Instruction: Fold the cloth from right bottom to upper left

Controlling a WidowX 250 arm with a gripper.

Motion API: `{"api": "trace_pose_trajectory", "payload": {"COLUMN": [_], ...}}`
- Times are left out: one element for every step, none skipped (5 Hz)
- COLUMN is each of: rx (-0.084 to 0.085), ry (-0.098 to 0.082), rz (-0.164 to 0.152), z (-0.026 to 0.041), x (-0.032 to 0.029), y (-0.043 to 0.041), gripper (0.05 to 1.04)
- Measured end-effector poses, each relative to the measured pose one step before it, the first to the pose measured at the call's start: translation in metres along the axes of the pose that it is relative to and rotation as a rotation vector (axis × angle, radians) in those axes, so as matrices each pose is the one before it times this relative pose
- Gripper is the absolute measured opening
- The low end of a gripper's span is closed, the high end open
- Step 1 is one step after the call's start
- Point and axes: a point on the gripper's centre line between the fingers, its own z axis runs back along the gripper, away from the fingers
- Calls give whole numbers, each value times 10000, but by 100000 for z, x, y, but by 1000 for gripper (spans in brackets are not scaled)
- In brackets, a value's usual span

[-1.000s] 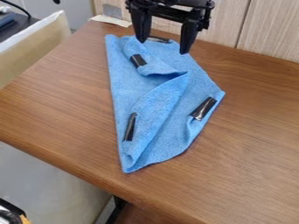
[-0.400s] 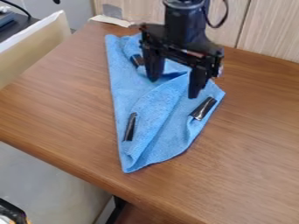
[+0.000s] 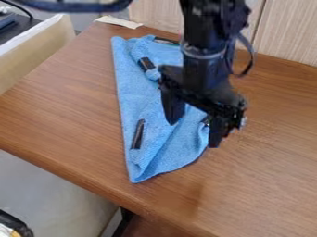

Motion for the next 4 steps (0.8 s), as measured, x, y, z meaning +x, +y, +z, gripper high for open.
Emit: {"api": "trace_pose_trajectory", "payload": {"rx": [-70,-74,122,170], "ry": [359,158,177,-46], "rz": [-363,41,148,130], "z": [-2269,-1216,-948,42], "x": [-347,37,58,46], "y": [-809,-164,186,112], "gripper": [1001,947,658,356]}}
